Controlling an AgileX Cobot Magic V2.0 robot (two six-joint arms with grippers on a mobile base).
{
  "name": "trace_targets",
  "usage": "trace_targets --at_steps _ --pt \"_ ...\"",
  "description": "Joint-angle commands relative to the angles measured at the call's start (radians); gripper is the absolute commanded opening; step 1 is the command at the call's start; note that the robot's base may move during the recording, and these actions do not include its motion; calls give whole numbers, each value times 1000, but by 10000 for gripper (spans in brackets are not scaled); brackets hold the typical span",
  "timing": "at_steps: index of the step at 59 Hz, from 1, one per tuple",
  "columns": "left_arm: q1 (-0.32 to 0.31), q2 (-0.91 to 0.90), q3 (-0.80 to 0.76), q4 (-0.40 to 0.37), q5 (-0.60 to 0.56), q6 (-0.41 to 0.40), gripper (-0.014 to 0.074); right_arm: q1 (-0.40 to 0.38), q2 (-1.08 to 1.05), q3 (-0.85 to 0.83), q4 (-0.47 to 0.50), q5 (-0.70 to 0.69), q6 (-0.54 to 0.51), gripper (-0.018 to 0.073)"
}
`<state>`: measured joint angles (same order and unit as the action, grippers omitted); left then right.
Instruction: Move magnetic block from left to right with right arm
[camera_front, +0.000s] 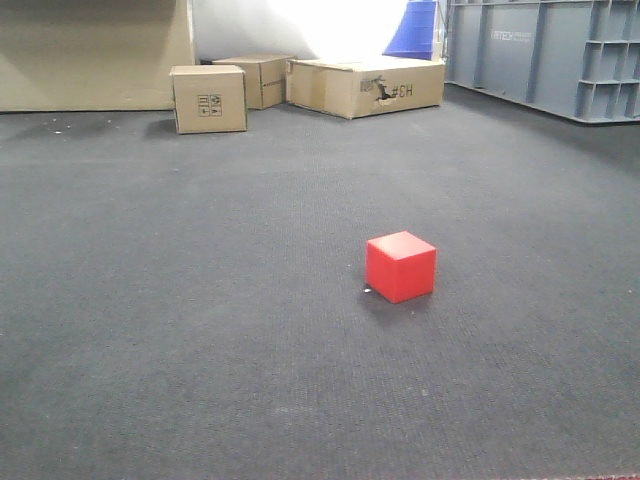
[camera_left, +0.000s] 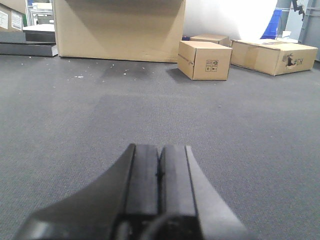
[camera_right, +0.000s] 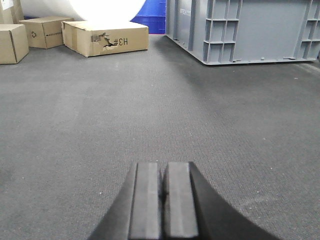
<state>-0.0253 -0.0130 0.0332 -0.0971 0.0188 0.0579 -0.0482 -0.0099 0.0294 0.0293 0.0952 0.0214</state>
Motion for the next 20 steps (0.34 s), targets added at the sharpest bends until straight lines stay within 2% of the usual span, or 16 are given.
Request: trace_targets --at_steps 1,20 --pt "1 -12 9 -5 -84 -6 -126 -7 -21 2 -12 -95 -2 62" --pt "1 -12 9 -5 -84 -6 -126 -7 -21 2 -12 -95 -2 62"
